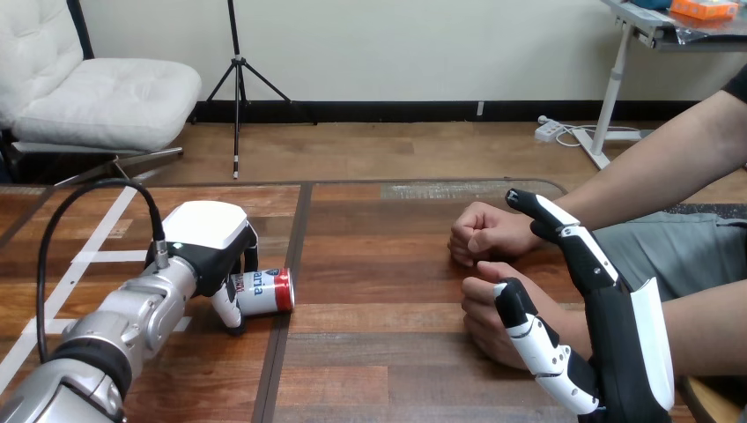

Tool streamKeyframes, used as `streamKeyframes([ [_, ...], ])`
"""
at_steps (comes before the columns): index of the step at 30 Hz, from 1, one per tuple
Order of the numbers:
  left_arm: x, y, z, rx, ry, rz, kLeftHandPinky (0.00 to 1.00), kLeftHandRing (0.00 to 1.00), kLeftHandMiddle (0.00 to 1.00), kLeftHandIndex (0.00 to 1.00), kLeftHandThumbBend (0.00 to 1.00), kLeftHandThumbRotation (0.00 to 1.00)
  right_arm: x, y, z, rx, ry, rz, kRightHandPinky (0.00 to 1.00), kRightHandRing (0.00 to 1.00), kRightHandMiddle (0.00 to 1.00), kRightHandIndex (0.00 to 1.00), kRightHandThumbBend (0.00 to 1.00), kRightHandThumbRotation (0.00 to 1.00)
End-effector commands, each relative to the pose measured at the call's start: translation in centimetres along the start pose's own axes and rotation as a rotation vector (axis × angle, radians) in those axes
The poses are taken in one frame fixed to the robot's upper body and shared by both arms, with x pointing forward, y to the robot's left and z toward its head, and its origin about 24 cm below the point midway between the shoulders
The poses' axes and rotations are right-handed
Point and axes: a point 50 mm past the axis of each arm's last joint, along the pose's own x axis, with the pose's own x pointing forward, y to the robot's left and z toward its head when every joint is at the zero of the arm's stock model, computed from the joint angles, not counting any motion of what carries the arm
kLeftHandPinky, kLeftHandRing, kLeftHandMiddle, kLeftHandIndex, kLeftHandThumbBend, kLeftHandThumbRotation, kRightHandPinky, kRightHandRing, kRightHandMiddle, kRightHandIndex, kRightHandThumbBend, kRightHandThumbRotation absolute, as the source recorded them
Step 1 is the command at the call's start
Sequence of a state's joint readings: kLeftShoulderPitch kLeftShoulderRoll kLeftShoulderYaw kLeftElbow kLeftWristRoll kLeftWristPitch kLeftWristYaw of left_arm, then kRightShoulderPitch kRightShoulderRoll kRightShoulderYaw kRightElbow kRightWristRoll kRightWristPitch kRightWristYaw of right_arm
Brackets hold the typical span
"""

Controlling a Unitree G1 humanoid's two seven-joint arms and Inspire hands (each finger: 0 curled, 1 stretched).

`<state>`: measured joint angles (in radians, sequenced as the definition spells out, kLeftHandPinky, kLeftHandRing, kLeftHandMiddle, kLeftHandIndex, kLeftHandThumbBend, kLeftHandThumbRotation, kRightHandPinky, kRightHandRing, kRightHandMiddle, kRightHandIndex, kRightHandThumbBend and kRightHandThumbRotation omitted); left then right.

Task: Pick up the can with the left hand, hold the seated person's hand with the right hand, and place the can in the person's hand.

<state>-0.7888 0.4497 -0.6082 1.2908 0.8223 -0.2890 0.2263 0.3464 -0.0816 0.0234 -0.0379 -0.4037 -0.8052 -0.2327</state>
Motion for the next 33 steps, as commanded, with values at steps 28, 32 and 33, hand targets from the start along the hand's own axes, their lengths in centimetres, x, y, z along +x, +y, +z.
streamKeyframes([
  [28, 0.16, -1.01, 2.12, -0.102, -0.04, 0.072, 0.38, 0.43, 0.5, 0.49, 0.57, 0.0, 1.75, -0.16, 1.18, 0.01, -0.116, -0.024, 0.83, 0.86, 0.84, 0.82, 0.54, 0.75],
  [32, 0.11, -1.11, 2.06, -0.11, -0.037, 0.073, 0.38, 0.43, 0.51, 0.49, 0.57, 0.0, 1.69, -0.14, 1.18, 0.01, -0.114, -0.024, 0.83, 0.86, 0.84, 0.82, 0.54, 0.75],
  [33, 0.07, -1.14, 2.04, -0.119, -0.038, 0.078, 0.38, 0.43, 0.51, 0.49, 0.57, 0.0, 1.69, -0.15, 1.17, 0.009, -0.115, -0.023, 0.84, 0.86, 0.84, 0.82, 0.54, 0.75],
])
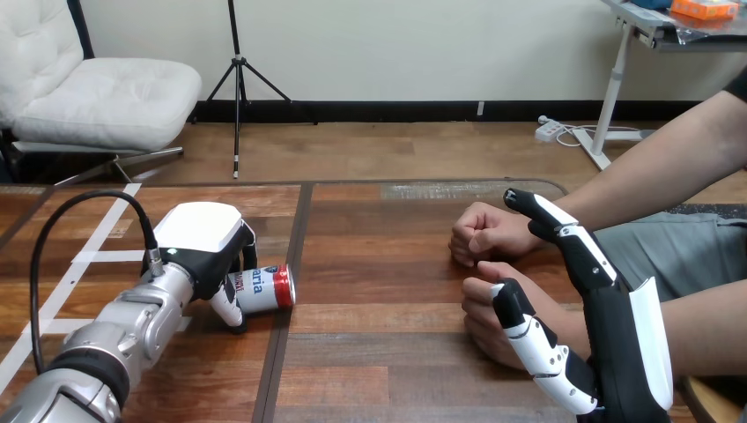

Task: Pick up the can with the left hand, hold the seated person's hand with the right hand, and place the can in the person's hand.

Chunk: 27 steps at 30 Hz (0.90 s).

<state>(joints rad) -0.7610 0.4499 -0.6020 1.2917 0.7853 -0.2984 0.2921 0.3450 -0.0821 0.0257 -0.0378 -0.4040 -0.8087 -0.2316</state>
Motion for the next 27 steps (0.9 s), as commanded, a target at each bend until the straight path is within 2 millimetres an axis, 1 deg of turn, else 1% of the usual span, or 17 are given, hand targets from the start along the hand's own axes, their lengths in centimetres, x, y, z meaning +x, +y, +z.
streamKeyframes([
  [1, 0.4, -0.6, 2.1, -0.079, -0.046, 0.028, 0.38, 0.43, 0.51, 0.49, 0.57, 0.0, 1.6, -0.2, 1.1, 0.006, -0.11, -0.025, 0.84, 0.86, 0.84, 0.82, 0.54, 0.75],
  [5, 0.2, -0.7, 2.1, -0.136, -0.044, 0.045, 0.38, 0.44, 0.51, 0.49, 0.58, 0.0, 1.6, -0.2, 1.1, 0.005, -0.111, -0.025, 0.84, 0.86, 0.84, 0.82, 0.54, 0.76],
  [8, 0.0, -0.8, 2.0, -0.236, -0.048, 0.079, 0.38, 0.43, 0.5, 0.49, 0.6, 0.0, 1.5, -0.2, 1.1, 0.004, -0.108, -0.025, 0.84, 0.86, 0.84, 0.82, 0.54, 0.76],
  [9, -0.1, -0.7, 2.0, -0.313, -0.046, 0.088, 0.38, 0.43, 0.5, 0.49, 0.6, 0.0, 1.5, -0.2, 1.1, 0.004, -0.107, -0.025, 0.84, 0.86, 0.84, 0.82, 0.54, 0.76],
  [11, -0.2, -0.7, 1.9, -0.397, -0.044, 0.096, 0.39, 0.43, 0.49, 0.49, 0.6, 0.0, 1.5, -0.2, 1.0, 0.005, -0.107, -0.026, 0.84, 0.86, 0.84, 0.82, 0.55, 0.76],
  [12, -0.4, -0.7, 2.0, -0.473, -0.052, 0.119, 0.39, 0.43, 0.49, 0.49, 0.6, 0.0, 1.5, -0.2, 1.0, 0.006, -0.107, -0.026, 0.84, 0.86, 0.84, 0.82, 0.55, 0.76],
  [18, -1.0, -0.6, 2.1, -0.734, -0.083, 0.217, 0.39, 0.42, 0.47, 0.49, 0.66, 0.0, 1.5, -0.2, 1.0, 0.005, -0.102, -0.026, 0.84, 0.86, 0.84, 0.82, 0.55, 0.76],
  [27, -2.0, -0.6, 2.6, -0.931, -0.15, 0.343, 0.38, 0.41, 0.47, 0.49, 0.7, 0.0, 1.5, -0.2, 0.9, 0.001, -0.096, -0.019, 0.85, 0.86, 0.85, 0.82, 0.56, 0.76],
])
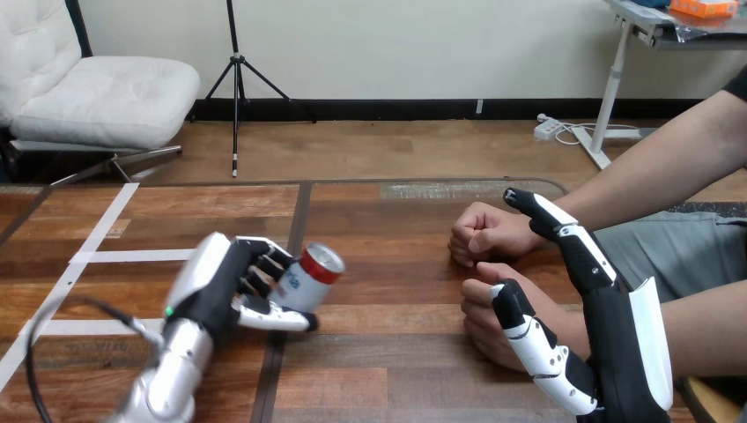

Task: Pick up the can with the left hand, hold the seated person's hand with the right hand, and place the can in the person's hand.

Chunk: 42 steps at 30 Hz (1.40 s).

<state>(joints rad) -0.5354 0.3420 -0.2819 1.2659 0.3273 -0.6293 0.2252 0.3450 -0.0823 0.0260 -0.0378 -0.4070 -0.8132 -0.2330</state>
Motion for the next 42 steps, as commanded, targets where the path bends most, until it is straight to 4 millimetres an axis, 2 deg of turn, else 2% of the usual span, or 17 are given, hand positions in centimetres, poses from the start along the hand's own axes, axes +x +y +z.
streamKeyframes([
  [1, 1.2, 1.9, 3.0, -0.138, -0.166, 0.143, 0.38, 0.41, 0.47, 0.49, 0.71, 0.0, 1.5, -0.2, 0.9, 0.001, -0.091, -0.019, 0.85, 0.86, 0.85, 0.82, 0.55, 0.76],
  [27, -2.0, -0.1, 3.3, -0.507, -0.32, 0.284, 0.4, 0.43, 0.49, 0.5, 0.75, 0.0, 1.7, -0.8, 0.8, -0.022, -0.089, -0.023, 0.83, 0.85, 0.83, 0.82, 0.56, 0.72],
  [42, -3.8, -1.5, 3.4, -0.55, -0.339, 0.332, 0.4, 0.42, 0.48, 0.51, 0.74, 0.0, 1.8, -1.1, 0.7, -0.028, -0.071, -0.037, 0.82, 0.85, 0.83, 0.8, 0.59, 0.71],
])
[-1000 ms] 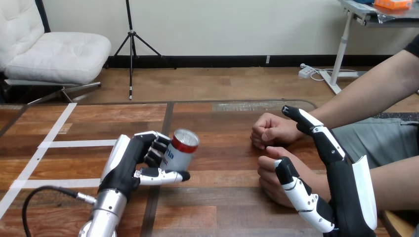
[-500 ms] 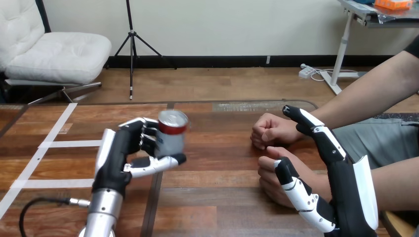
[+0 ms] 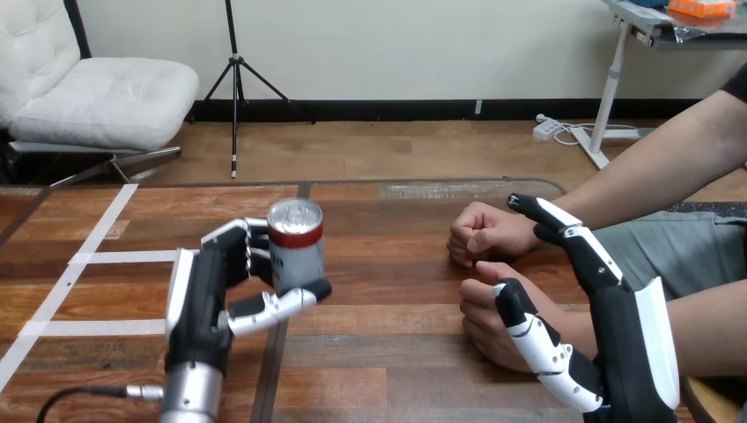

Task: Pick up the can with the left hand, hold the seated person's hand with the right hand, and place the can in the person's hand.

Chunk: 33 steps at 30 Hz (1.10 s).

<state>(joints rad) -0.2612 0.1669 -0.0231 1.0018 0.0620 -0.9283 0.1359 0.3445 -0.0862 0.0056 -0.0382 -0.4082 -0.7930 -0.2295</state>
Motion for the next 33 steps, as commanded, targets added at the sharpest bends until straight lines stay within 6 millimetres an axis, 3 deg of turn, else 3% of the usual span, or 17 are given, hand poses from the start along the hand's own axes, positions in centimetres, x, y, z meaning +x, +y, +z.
streamKeyframes([
  [1, 0.8, -0.5, 1.8, -0.035, -0.115, 0.031, 0.39, 0.42, 0.48, 0.51, 0.74, 0.0, 1.7, -0.6, 1.1, -0.004, -0.092, -0.033, 0.82, 0.85, 0.83, 0.8, 0.59, 0.71],
  [13, -0.2, -1.2, 1.9, -0.149, -0.118, 0.061, 0.39, 0.42, 0.48, 0.51, 0.73, 0.0, 1.8, -0.7, 0.9, -0.01, -0.093, -0.033, 0.81, 0.84, 0.82, 0.8, 0.58, 0.7],
  [33, -1.7, -2.0, 2.1, -0.163, -0.132, 0.083, 0.42, 0.44, 0.5, 0.52, 0.7, 0.0, 1.8, -0.6, 0.6, 0.01, -0.093, -0.027, 0.81, 0.85, 0.83, 0.8, 0.59, 0.67],
])
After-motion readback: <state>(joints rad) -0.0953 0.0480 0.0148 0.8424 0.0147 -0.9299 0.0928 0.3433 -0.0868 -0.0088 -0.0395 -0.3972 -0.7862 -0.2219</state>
